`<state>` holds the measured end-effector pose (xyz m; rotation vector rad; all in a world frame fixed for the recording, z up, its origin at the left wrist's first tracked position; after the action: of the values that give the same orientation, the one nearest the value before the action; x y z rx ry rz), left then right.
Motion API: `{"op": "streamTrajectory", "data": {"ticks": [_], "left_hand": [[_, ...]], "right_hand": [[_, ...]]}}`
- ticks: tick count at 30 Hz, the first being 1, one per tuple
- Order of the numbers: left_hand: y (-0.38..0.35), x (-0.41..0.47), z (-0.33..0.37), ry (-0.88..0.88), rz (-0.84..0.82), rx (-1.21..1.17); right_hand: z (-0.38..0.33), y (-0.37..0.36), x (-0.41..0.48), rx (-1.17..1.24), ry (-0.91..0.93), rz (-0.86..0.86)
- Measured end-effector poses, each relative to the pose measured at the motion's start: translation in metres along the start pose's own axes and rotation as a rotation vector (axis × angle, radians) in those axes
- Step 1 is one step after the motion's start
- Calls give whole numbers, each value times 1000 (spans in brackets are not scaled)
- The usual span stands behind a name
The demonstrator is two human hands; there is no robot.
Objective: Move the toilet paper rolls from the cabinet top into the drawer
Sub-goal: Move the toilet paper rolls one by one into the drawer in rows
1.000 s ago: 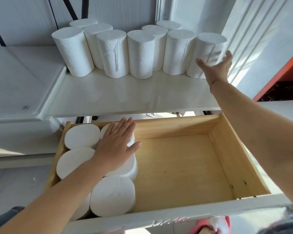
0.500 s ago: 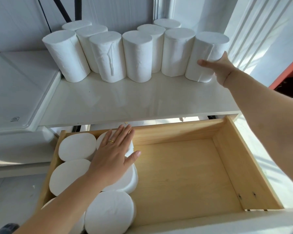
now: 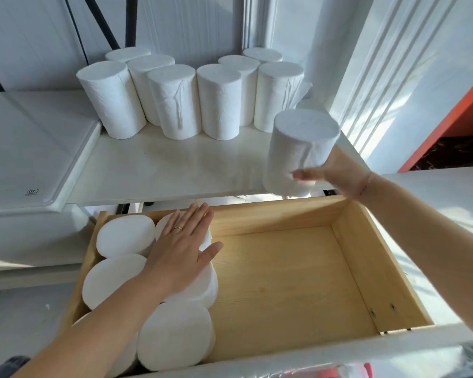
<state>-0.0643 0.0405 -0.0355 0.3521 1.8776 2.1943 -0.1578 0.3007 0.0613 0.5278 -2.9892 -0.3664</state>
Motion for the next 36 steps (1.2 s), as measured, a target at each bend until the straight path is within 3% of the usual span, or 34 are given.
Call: {"op": "streamTrajectory", "data": {"ticks": [8, 16, 18, 20, 22, 26, 36], "left_hand": [[0, -5, 5, -11, -21, 4], [1, -7, 7, -24, -26, -11], [1, -7, 7, -27, -24, -12], [1, -7, 7, -27, -23, -5], [1, -7, 6, -24, -19, -1], [1, -7, 6, -31, -7, 8], [0, -7, 6, -27, 16, 41]], "right_hand": [[50, -90, -73, -112, -146, -374], [115, -107, -74, -315, -322, -299], [127, -110, -86, -218, -528, -380], [130, -119, -99, 102, -719, -485], [126, -124, -99, 343, -760, -420], [122, -141, -87, 489, -769, -214], [107, -160, -50, 319, -736, -46]]}}
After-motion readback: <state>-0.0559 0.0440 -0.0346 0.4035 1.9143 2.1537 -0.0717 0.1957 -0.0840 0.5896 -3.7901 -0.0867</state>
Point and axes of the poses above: each hand's wrist, its own x-axis towards the middle knuckle, its own y-axis out of the back of the hand, z = x × y, the point moved 7 cm from there along x, towards the middle knuckle, and after that the axes turned 2 degrees about x, right-handed, at the moved point
